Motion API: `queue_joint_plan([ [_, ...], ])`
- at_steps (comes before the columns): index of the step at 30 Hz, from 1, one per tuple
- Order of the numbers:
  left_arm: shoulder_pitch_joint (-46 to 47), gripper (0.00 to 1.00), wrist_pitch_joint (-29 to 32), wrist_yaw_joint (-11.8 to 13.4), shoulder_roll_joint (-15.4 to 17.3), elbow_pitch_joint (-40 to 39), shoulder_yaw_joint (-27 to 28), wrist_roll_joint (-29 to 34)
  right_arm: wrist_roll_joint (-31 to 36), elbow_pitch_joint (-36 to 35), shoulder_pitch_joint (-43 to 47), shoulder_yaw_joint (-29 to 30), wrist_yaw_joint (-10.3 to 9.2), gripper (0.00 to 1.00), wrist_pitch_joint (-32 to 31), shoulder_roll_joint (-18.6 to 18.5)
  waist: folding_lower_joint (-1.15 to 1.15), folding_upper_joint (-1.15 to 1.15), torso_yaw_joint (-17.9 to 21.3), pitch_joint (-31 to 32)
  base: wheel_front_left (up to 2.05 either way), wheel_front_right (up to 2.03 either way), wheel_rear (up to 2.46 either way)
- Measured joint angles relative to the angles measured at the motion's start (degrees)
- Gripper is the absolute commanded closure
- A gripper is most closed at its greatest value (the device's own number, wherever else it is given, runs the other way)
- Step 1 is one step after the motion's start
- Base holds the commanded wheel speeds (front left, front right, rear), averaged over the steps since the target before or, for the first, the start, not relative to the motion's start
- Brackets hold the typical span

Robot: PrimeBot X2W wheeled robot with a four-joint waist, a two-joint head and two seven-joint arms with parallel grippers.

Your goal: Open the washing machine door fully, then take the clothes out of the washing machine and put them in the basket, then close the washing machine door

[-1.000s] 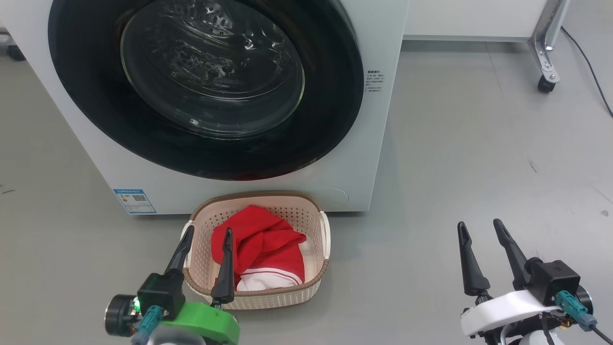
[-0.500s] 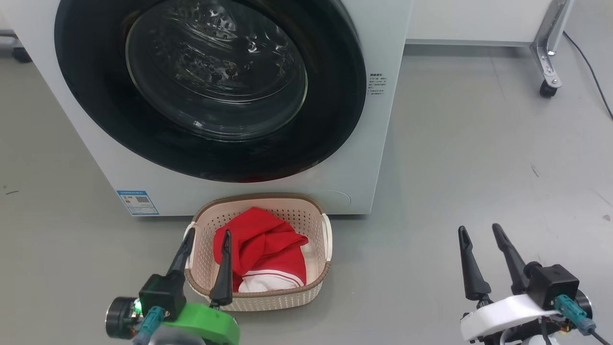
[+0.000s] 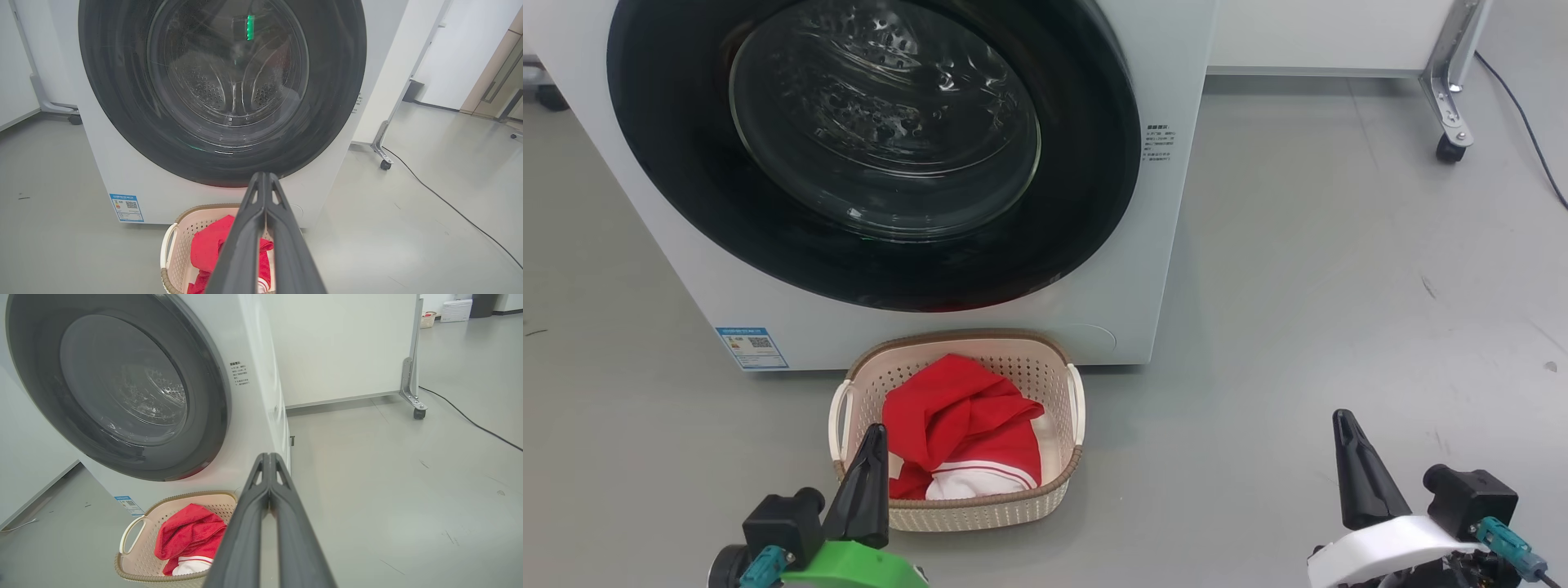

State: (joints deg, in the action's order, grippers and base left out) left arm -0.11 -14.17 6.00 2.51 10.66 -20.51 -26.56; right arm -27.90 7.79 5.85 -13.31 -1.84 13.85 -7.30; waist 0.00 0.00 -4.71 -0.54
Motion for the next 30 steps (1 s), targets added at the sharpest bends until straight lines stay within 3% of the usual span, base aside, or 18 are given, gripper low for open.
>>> queue_joint_plan([
  [30, 0.06, 1.0, 5.72, -3.36, 0.69, -0.29, 7.05, -24.69, -23.51, 1.21, -1.85, 5.94, 2.36, 1.0, -6.06, 0.77, 0.0, 0.0, 1.63, 0.04, 0.0, 0.0, 0.0],
])
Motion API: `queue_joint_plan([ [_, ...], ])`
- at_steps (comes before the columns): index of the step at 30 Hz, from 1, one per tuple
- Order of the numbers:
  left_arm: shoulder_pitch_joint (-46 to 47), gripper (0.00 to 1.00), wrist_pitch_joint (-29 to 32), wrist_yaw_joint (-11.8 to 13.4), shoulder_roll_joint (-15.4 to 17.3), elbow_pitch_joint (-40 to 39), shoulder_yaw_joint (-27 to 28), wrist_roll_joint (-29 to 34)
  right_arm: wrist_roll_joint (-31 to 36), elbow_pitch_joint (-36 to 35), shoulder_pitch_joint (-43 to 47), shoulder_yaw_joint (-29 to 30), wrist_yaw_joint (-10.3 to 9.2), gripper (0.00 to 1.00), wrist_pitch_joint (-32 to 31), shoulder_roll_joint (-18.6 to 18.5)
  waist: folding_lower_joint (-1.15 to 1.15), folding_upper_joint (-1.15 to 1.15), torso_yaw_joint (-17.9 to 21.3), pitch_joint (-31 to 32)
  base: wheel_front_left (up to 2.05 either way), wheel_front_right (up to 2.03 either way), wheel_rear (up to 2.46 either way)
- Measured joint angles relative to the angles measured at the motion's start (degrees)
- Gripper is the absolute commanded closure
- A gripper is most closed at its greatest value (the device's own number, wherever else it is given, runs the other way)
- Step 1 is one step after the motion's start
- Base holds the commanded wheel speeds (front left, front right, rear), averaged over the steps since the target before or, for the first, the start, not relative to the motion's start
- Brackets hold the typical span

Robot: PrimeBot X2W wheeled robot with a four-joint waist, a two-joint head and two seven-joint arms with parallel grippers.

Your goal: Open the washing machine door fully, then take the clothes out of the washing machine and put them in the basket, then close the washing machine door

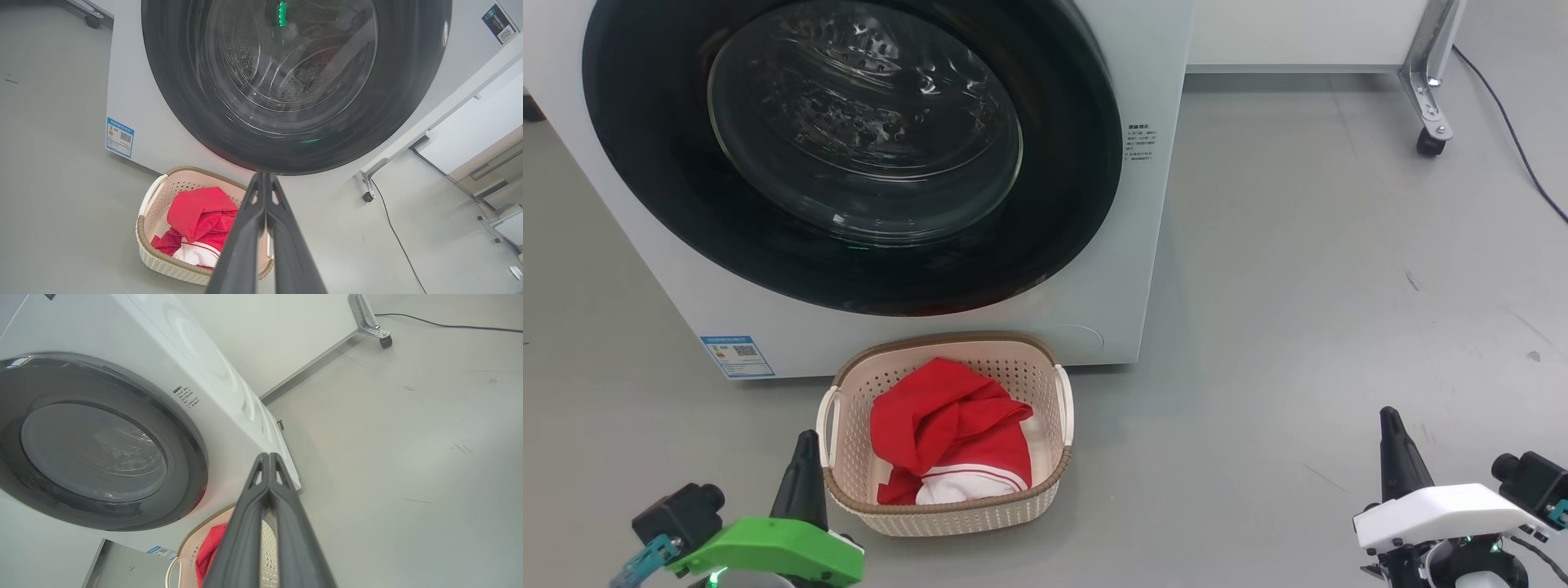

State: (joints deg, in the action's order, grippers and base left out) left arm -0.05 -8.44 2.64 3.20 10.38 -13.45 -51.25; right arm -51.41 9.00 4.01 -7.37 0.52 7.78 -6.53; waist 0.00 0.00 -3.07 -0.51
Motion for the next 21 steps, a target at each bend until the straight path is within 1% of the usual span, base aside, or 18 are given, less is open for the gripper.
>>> queue_joint_plan([
  [21, 0.15, 1.0, 3.44, -2.97, 1.22, 1.02, 4.07, -15.74, -15.19, 2.05, -2.21, 3.74, 1.93, 1.0, -3.82, 0.59, 0.0, 0.0, 1.07, 0.1, 0.0, 0.0, 0.0],
])
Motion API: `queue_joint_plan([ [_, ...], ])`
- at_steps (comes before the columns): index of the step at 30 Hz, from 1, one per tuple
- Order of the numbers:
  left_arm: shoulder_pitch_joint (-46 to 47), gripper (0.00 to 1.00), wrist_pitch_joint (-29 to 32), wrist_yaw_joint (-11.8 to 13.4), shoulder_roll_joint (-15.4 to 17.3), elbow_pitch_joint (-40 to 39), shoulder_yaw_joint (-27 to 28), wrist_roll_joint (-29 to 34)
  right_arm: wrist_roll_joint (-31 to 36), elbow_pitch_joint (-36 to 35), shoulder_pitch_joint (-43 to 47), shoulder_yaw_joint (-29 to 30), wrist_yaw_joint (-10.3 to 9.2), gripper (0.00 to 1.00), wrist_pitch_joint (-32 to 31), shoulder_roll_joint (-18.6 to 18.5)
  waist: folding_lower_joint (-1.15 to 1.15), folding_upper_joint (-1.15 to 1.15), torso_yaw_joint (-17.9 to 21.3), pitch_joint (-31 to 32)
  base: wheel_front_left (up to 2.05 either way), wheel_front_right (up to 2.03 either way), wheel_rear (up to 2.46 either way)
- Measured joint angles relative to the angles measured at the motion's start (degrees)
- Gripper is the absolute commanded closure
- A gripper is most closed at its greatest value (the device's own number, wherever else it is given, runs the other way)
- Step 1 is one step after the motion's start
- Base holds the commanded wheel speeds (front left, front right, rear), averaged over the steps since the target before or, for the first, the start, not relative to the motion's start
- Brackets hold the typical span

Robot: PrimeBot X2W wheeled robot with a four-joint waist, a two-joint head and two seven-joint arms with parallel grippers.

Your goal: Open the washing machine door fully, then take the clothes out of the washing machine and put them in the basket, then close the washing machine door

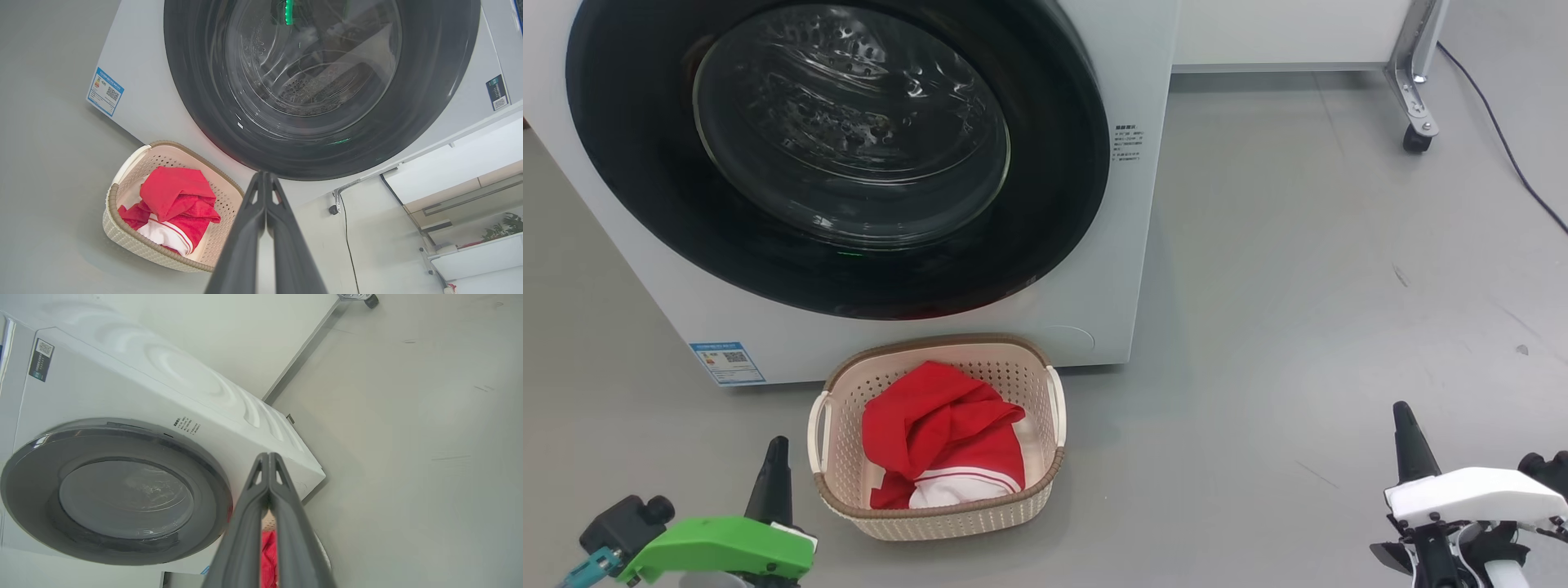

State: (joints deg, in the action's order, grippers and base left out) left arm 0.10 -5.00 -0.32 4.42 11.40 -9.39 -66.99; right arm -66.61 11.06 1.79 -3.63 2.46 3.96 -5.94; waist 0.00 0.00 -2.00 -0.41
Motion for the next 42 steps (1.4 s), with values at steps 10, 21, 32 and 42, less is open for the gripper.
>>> queue_joint_plan([
  [10, 0.27, 1.0, 1.45, -1.37, 0.24, 0.71, 1.76, -6.81, -6.37, 0.86, -0.77, 1.62, 1.0, 1.0, -1.44, 0.19, 0.0, 0.0, 0.46, 0.04, 0.0, 0.0, 0.0],
  [21, 0.96, 1.0, 3.08, -3.09, 0.56, 1.24, 3.83, -14.74, -14.29, 2.07, -1.92, 3.55, 2.02, 1.0, -3.44, 0.44, 0.0, 0.0, 1.02, 0.1, 0.0, 0.0, 0.0],
  [32, 1.18, 1.0, 4.94, -4.61, 0.88, 2.04, 5.84, -22.78, -22.1, 3.18, -3.35, 5.46, 3.14, 1.0, -5.28, 0.62, 0.0, 0.0, 1.59, 0.16, 0.0, 0.0, 0.0],
  [42, 2.08, 1.0, 6.21, -6.1, 1.43, 2.68, 7.65, -29.32, -28.5, 4.08, -4.42, 7.09, 3.99, 1.0, -6.82, 0.74, 0.0, 0.0, 2.01, 0.2, 0.0, 0.0, 0.0],
])
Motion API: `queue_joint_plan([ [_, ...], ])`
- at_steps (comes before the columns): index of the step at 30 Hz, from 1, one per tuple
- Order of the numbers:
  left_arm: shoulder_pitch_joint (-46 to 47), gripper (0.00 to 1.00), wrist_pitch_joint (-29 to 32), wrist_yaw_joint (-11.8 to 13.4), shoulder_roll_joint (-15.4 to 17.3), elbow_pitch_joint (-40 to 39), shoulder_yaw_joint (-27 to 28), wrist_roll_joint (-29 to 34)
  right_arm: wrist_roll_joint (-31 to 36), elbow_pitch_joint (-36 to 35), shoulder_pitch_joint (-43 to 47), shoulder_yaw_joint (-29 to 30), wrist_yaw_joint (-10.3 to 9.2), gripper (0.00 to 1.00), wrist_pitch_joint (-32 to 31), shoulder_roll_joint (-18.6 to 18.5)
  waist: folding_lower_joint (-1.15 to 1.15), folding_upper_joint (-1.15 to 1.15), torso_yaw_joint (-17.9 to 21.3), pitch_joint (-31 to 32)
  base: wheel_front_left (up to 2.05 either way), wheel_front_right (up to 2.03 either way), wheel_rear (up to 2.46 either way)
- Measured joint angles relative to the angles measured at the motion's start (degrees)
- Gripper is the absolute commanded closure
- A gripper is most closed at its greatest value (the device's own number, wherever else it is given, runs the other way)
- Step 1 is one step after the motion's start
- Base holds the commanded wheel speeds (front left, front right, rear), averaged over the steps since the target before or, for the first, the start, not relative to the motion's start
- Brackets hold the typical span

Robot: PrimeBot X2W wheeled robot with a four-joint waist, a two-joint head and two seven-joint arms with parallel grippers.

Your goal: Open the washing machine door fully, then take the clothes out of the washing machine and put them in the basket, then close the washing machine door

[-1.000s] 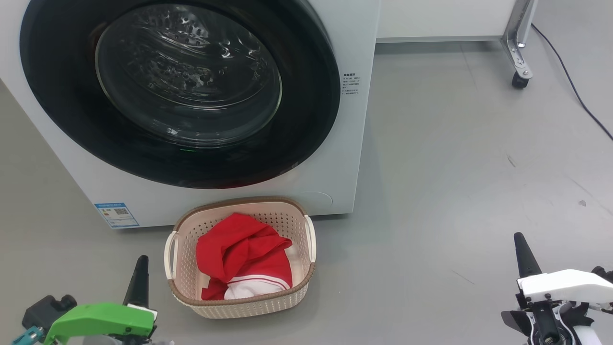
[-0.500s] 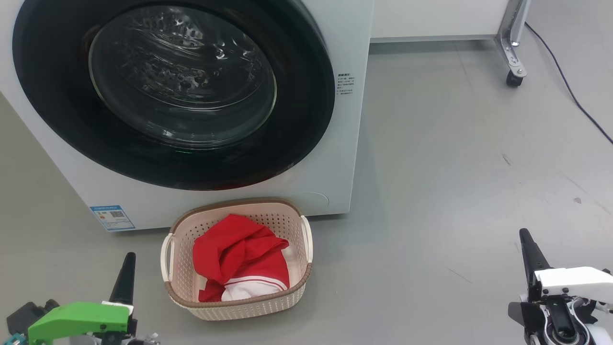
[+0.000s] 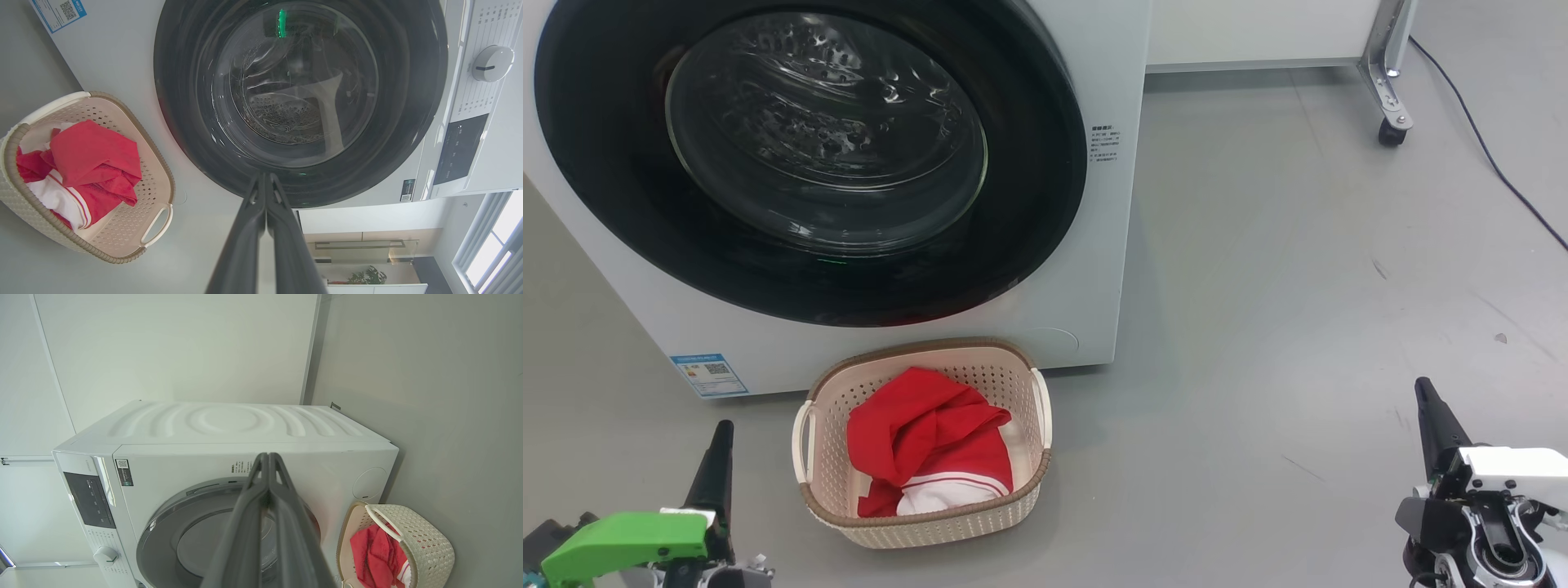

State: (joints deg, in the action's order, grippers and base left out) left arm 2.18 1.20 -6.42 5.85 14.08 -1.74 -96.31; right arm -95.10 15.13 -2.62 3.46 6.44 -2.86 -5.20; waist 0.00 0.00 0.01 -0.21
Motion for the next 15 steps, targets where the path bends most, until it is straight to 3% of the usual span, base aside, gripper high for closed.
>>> queue_joint_plan([
  [15, 0.19, 1.0, 0.26, -0.02, 0.04, 0.44, 0.05, 0.0, -0.09, 0.22, -0.38, 0.08, 0.04, 1.0, -0.12, 0.15, 0.0, 0.0, 0.0, 0.02, 0.0, 0.0, 0.0],
])
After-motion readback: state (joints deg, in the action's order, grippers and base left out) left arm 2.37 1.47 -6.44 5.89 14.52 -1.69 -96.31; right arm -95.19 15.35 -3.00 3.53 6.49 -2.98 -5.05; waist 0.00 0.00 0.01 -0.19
